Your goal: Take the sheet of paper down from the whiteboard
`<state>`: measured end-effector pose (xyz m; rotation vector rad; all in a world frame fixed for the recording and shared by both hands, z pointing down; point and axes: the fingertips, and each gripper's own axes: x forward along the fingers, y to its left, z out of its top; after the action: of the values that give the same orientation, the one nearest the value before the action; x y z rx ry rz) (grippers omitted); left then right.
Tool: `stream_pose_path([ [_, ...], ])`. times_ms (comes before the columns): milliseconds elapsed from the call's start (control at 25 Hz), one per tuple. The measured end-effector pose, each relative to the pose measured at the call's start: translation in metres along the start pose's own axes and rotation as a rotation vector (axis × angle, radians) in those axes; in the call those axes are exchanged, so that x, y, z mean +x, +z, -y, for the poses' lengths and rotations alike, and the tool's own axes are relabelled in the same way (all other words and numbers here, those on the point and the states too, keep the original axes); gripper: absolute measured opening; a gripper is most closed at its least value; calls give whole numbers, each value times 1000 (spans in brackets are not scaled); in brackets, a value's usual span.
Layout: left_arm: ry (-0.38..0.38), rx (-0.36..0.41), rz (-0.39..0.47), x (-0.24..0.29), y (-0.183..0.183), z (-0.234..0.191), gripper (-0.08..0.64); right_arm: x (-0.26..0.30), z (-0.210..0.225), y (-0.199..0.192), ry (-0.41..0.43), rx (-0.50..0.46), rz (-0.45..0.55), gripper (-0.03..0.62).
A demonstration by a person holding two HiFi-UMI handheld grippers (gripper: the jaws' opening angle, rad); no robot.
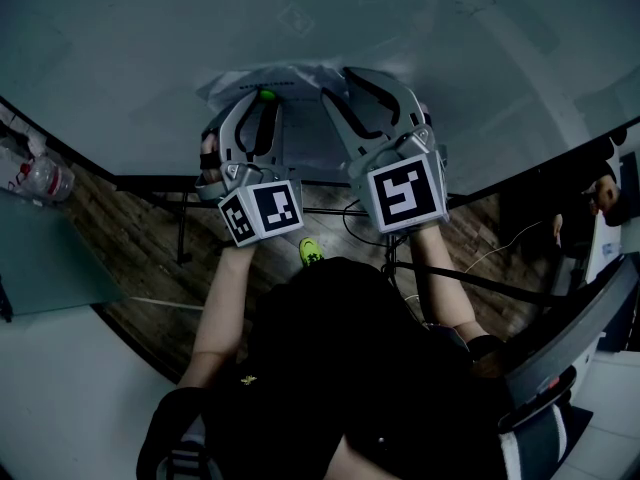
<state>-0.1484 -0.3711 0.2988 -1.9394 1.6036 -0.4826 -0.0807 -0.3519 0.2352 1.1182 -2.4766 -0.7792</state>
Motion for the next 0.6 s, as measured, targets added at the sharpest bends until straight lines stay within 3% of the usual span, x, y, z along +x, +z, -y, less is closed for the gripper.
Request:
stream_pose_path([
  [120,0,5,-3,0,0,0,147,2,1,-3,-45,-129,-70,124],
  [240,2,3,-2,0,0,0,147,5,2,-7,-90,-259,-135,69],
  [600,-5,5,0,0,0,1,147,6,4,-6,-74,-201,-118,32],
])
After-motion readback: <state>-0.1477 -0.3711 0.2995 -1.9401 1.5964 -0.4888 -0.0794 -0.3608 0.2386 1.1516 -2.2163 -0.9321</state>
